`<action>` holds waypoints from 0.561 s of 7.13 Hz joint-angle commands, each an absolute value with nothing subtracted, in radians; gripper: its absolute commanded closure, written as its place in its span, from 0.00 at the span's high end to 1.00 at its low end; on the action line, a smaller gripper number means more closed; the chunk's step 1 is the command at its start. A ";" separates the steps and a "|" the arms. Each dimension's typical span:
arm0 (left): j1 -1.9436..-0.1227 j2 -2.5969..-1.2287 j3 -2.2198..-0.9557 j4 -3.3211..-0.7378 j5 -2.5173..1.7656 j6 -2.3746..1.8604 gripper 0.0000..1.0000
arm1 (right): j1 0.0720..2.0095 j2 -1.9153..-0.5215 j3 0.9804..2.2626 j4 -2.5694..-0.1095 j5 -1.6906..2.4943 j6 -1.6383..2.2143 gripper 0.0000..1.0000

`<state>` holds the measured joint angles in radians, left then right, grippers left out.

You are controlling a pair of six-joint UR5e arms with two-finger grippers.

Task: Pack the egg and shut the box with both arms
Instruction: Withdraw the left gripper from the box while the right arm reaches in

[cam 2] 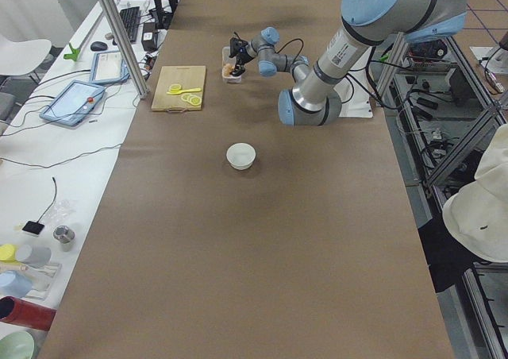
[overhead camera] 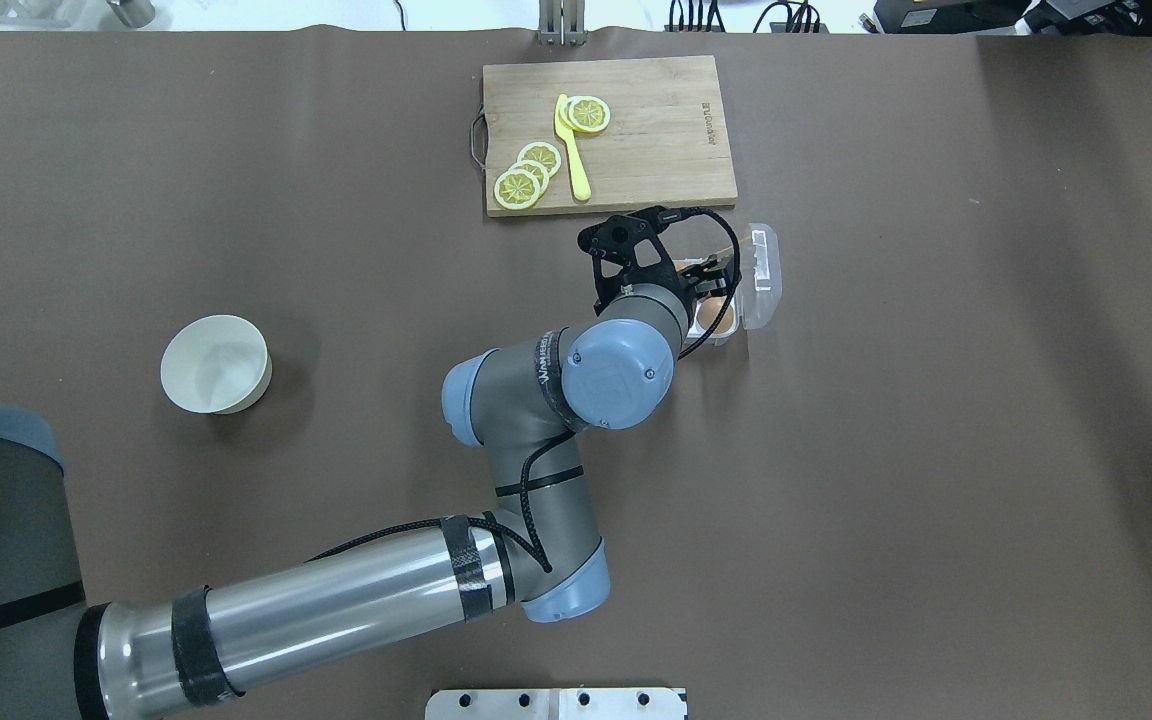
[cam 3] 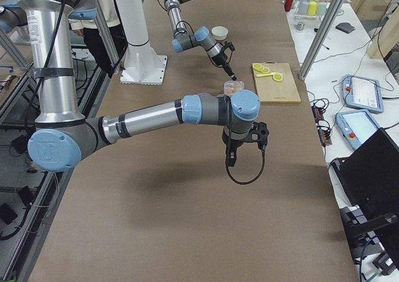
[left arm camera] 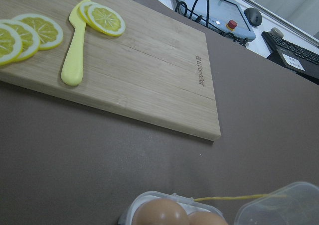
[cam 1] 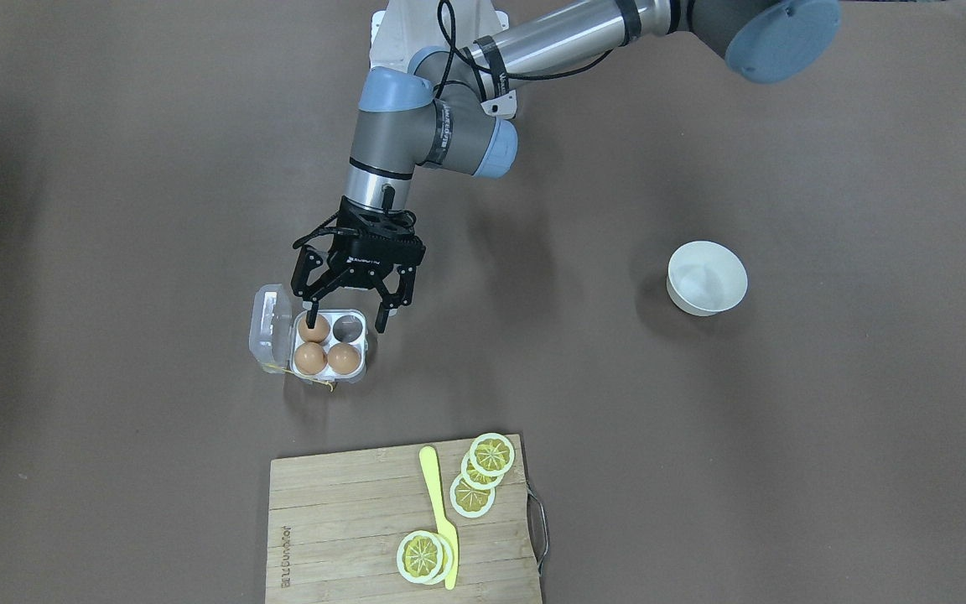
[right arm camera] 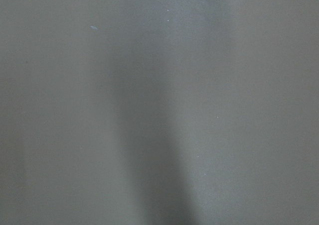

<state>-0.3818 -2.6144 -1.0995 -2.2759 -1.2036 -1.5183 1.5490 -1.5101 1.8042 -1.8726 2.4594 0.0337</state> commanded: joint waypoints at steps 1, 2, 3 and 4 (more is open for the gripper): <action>-0.408 -2.588 -1.193 -2.257 -1.232 -1.462 0.98 | 1.548 -1.508 1.809 -1.865 2.461 0.034 1.00; -0.428 -2.541 -1.280 -2.168 -1.274 -1.409 0.98 | 1.523 -1.509 1.816 -1.836 2.457 0.037 1.00; -0.466 -2.478 -1.410 -2.034 -1.329 -1.404 0.98 | 1.502 -1.509 1.818 -1.785 2.457 0.090 1.00; -0.527 -2.401 -1.539 -1.943 -1.454 -1.370 0.98 | 1.474 -1.512 1.821 -1.664 2.459 0.229 1.00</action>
<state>-0.4660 -2.4847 -1.3895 -2.0631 -1.3373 -1.4047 1.5048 -1.5102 1.8170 -1.7750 2.4581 0.1067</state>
